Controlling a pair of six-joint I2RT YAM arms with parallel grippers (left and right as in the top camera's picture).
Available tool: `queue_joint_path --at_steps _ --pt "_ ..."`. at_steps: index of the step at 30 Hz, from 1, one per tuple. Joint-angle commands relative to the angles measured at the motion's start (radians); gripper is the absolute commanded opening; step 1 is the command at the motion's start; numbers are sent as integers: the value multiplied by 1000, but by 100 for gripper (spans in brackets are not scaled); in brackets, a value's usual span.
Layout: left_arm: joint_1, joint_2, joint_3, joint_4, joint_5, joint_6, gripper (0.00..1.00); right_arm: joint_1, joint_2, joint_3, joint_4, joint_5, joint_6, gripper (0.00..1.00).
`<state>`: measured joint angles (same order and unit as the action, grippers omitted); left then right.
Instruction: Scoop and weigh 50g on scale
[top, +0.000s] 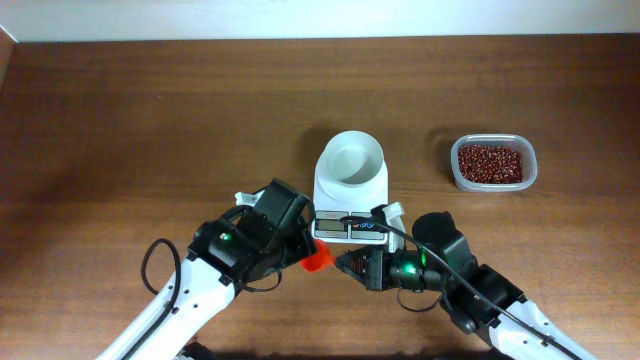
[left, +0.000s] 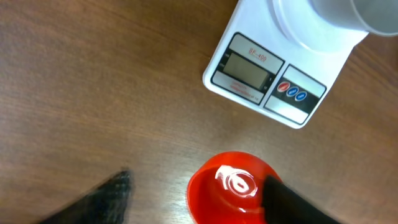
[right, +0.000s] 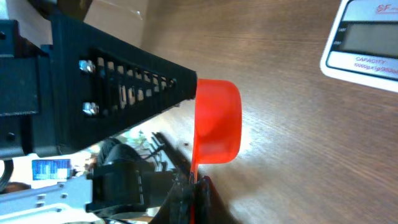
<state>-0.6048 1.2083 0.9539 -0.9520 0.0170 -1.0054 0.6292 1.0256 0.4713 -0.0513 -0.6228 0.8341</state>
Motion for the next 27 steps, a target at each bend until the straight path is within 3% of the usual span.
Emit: queue_joint_path --at_steps 1,6,12,17,18,21,22,23,27 --pt "-3 4 -7 -2 -18 5 98 -3 -33 11 -84 86 -106 4" --pt "-3 5 -7 -3 -70 5 99 -131 -266 11 -315 82 -106 4" --pt "-3 5 -7 -3 -77 5 99 -174 -603 11 -454 77 -105 4" --pt "-3 4 -7 26 -63 4 96 -174 -666 11 -518 25 -106 4" --pt "-4 5 -7 39 -45 5 83 -174 -666 11 -512 33 -106 4" --pt "-4 5 -7 54 -32 5 33 -174 -666 11 -430 42 -106 4" --pt "-4 5 -7 59 -32 5 9 -174 -666 11 -398 83 -106 4" --pt "-4 5 -7 61 -32 5 0 -174 -666 11 -387 111 -106 4" --pt "-18 22 -7 70 -33 6 0 -174 -666 11 -293 202 -105 4"
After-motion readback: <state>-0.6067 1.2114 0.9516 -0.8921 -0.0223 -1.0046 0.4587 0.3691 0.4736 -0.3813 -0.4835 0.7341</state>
